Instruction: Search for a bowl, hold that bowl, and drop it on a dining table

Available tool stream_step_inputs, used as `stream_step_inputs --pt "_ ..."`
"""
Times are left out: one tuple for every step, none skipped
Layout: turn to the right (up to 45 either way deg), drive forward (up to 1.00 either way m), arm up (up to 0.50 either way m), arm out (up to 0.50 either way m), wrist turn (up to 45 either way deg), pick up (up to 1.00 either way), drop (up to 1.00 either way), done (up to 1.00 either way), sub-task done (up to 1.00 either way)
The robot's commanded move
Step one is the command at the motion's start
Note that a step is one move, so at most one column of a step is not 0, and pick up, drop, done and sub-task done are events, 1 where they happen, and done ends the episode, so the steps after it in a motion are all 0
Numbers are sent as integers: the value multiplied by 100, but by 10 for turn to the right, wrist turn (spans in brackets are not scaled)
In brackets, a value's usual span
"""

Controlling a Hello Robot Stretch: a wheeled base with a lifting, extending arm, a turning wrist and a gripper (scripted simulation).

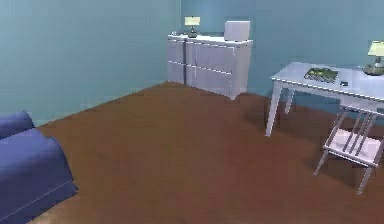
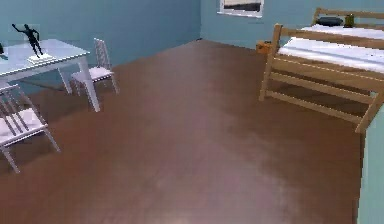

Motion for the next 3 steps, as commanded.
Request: stream_step_inputs --pt "0 100 0 0 0 0 0 0 0" --pt "0 100 0 0 0 0 0 0 0" --pt "-30 0 0 0 0 0 0 0 0"
